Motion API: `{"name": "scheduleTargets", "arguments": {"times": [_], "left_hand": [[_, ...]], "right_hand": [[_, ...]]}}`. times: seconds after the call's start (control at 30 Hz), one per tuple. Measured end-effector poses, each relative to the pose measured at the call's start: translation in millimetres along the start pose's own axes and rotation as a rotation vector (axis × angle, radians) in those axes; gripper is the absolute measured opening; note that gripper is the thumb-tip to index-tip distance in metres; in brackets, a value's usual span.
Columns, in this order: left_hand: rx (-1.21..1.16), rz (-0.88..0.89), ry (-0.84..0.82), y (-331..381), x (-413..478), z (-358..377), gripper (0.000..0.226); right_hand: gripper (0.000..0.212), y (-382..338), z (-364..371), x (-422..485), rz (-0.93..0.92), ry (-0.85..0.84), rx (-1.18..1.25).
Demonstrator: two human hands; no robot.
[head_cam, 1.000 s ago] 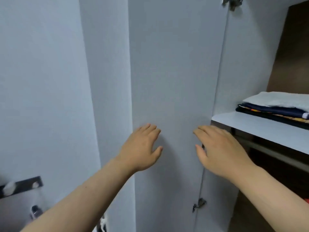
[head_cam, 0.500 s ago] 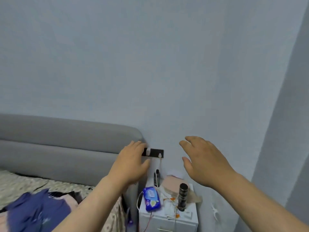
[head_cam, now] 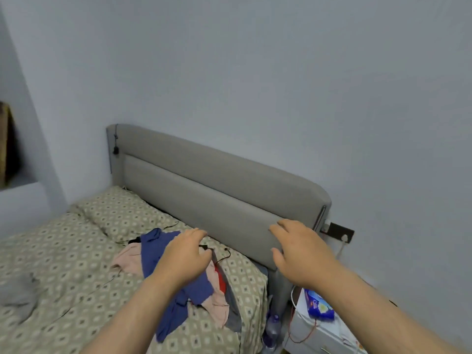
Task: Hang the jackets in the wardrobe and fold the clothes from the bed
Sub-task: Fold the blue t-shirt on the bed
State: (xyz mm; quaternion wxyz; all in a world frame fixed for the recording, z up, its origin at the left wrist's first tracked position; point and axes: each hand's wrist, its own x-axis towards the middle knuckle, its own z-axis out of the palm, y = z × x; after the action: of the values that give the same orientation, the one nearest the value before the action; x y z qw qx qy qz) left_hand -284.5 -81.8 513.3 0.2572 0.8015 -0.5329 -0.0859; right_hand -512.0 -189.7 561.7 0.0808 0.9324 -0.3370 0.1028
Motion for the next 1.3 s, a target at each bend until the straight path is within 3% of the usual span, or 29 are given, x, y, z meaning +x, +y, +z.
{"name": "scheduleTargets", "arguments": {"times": [0.13, 0.17, 0.27, 0.37, 0.6, 0.83, 0.97, 1.2, 1.3], "left_hand": [[-0.02, -0.191, 0.019, -76.0, -5.5, -7.1, 0.01], [-0.043, -0.226, 0.03, -94.1, -5.0, -5.5, 0.008], [-0.127, -0.335, -0.008, -134.8, -1.4, 5.7, 0.033], [-0.165, -0.425, -0.076, -175.2, 12.7, 27.6, 0.015], [-0.129, -0.6, -0.21, -263.2, 83.1, 65.7, 0.012], [-0.131, -0.629, -0.263, -315.9, 159.7, 97.8, 0.021], [-0.1, -0.609, -0.342, -339.2, 180.6, 131.7, 0.018], [-0.079, -0.631, -0.421, -410.8, 201.0, 195.5, 0.026], [-0.174, -0.686, -0.454, -453.3, 197.8, 238.6, 0.01]], "right_hand": [[0.045, -36.3, 46.9, 42.0, -0.066, -0.088, 0.072], [0.044, -43.8, 60.1, 52.2, -0.081, -0.107, 0.084], [0.043, -60.7, 102.5, 84.4, -0.115, -0.173, 0.115], [0.042, -72.1, 154.3, 122.2, -0.127, -0.265, 0.145], [0.038, -104.7, 288.8, 216.8, -0.106, -0.524, 0.274], [0.031, -102.7, 363.0, 263.3, 0.113, -0.624, 0.434], [0.008, -96.6, 401.5, 264.1, 0.119, -0.643, 0.392], [0.02, -130.4, 502.1, 267.3, 0.134, -0.747, 0.402], [0.025, -140.5, 557.5, 256.7, 0.194, -0.729, 0.42]]}}
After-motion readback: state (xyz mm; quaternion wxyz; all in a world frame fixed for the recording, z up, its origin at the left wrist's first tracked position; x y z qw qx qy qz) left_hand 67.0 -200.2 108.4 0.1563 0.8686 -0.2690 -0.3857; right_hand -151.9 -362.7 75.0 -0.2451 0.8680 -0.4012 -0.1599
